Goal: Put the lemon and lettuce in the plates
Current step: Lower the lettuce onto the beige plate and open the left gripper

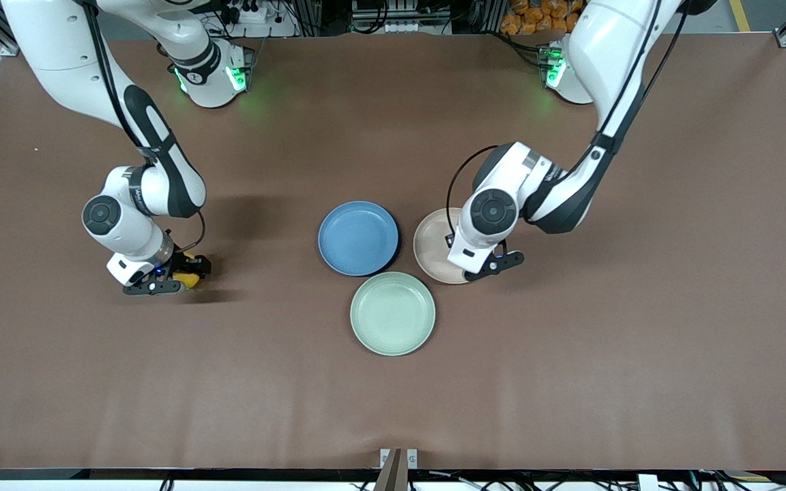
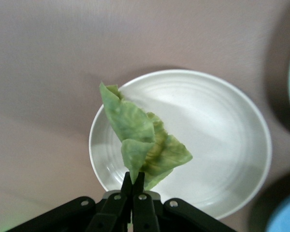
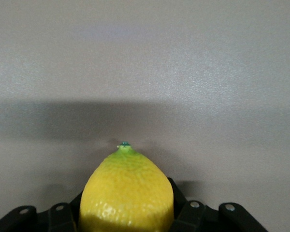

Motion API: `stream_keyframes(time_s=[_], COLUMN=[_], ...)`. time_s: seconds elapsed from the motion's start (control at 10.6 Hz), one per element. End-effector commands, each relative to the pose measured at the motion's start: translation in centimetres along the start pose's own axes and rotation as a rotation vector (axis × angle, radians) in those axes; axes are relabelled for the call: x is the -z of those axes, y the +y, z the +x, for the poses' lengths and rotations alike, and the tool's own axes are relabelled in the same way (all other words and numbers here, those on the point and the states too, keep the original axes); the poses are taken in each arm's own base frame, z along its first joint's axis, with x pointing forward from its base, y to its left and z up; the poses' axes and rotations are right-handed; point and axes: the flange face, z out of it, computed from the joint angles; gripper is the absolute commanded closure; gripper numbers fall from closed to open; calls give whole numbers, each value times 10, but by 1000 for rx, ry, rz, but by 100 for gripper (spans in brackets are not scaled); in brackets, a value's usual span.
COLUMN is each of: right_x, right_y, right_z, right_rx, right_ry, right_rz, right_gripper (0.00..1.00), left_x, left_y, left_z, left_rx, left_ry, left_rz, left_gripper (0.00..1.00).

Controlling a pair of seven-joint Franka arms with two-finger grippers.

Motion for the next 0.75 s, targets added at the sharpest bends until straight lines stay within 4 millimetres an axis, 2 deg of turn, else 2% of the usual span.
stream_keyframes(time_s=[0.0, 0.09, 0.19, 0.28, 0.38, 0.47, 0.66], right_x=[-5, 0, 3, 8, 14, 20, 26], right_y=[-2, -2, -7, -8, -13, -19, -25], right_z=[-3, 1, 3, 7, 11, 17, 24], right_rx=[14, 19, 27, 26, 27, 32, 37], right_ry=[-7, 2, -4, -19, -48, -63, -72], right_rz=[2, 3, 5, 10, 18, 23, 30], right_gripper=[79, 82, 83, 84, 84, 84, 84], left_x=[-19, -26, -24, -21, -9, 4, 52], left_y=[7, 7, 8, 7, 10, 13, 11], left_z=[4, 7, 11, 16, 21, 23, 32], left_rx=[47, 51, 52, 45, 46, 49, 63], left_ry=[-33, -38, -24, -16, 3, 20, 68], left_rz=[12, 15, -1, -11, -35, -57, -112], left_gripper=[100, 100, 73, 53, 1, 0, 0])
